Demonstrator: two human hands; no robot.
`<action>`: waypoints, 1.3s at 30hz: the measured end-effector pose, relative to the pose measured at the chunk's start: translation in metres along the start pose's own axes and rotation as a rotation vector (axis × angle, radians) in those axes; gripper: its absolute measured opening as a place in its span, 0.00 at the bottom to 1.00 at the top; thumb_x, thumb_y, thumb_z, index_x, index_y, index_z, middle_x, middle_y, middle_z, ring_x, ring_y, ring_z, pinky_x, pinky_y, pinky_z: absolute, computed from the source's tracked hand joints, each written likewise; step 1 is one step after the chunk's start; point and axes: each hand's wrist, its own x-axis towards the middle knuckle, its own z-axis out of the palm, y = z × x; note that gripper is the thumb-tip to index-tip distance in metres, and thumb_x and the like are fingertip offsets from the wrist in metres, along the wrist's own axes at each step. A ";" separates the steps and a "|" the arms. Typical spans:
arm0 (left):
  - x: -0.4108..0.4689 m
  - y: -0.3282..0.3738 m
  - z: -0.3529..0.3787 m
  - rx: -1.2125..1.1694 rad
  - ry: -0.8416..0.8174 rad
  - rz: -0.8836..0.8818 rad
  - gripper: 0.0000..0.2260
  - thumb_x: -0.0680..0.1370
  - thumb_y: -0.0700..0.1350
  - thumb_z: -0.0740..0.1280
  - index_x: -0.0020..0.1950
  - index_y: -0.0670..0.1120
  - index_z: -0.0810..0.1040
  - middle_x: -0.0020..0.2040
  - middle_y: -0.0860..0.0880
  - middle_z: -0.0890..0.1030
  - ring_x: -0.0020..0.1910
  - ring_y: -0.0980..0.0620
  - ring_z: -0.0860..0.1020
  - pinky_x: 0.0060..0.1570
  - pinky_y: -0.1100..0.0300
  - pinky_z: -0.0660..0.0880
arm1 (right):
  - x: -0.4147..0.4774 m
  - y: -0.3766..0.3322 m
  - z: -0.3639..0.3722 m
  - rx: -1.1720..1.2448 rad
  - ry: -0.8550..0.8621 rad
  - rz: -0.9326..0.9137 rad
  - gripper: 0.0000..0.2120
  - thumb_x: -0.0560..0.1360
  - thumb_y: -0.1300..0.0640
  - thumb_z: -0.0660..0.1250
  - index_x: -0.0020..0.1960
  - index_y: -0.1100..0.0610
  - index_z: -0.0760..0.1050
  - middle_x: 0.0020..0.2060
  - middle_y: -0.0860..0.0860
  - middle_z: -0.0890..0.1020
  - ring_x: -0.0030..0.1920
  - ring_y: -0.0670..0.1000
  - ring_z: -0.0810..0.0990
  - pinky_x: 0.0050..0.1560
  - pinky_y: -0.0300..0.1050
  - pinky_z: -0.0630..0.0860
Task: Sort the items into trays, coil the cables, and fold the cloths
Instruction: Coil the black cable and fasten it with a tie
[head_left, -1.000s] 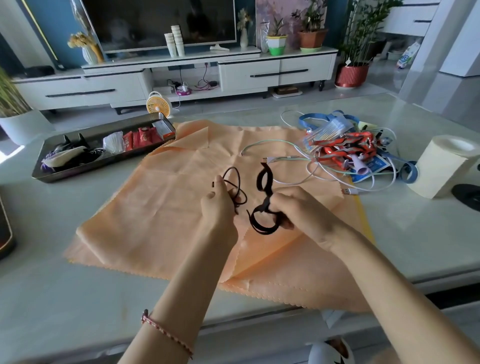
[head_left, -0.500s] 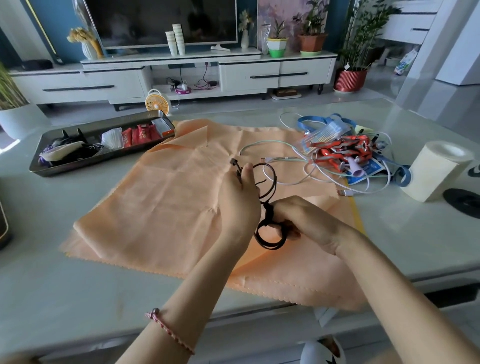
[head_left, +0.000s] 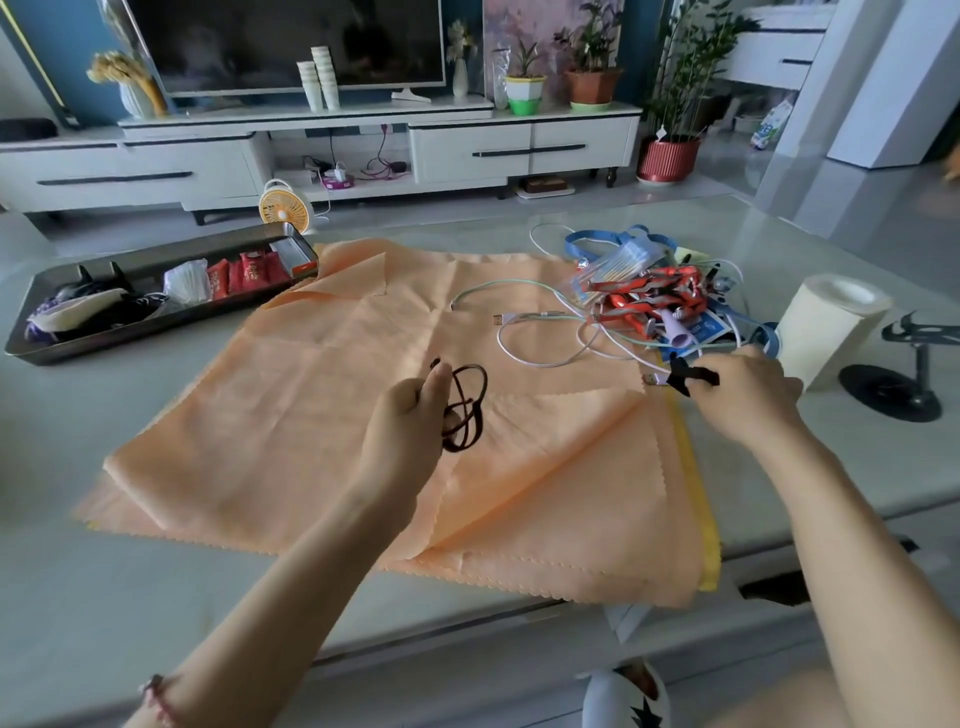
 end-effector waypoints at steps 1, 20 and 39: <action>-0.004 -0.002 -0.005 0.010 -0.028 -0.003 0.17 0.81 0.50 0.58 0.34 0.44 0.65 0.21 0.56 0.68 0.20 0.62 0.66 0.24 0.69 0.64 | 0.002 0.003 0.000 -0.008 -0.005 0.015 0.11 0.76 0.55 0.63 0.57 0.55 0.77 0.56 0.60 0.76 0.58 0.62 0.72 0.56 0.52 0.66; -0.022 -0.023 -0.050 -0.083 0.008 0.102 0.19 0.81 0.50 0.56 0.31 0.46 0.65 0.21 0.57 0.67 0.24 0.60 0.63 0.27 0.66 0.63 | -0.142 -0.152 -0.005 0.963 -0.651 -0.417 0.13 0.76 0.47 0.64 0.47 0.57 0.78 0.44 0.53 0.83 0.42 0.49 0.80 0.44 0.43 0.76; 0.002 -0.030 -0.101 -0.337 0.199 -0.120 0.16 0.82 0.51 0.55 0.38 0.47 0.72 0.27 0.54 0.76 0.24 0.60 0.71 0.31 0.66 0.70 | -0.128 -0.207 -0.003 1.583 -0.661 -0.397 0.04 0.76 0.59 0.61 0.44 0.59 0.72 0.37 0.52 0.83 0.45 0.53 0.82 0.52 0.47 0.77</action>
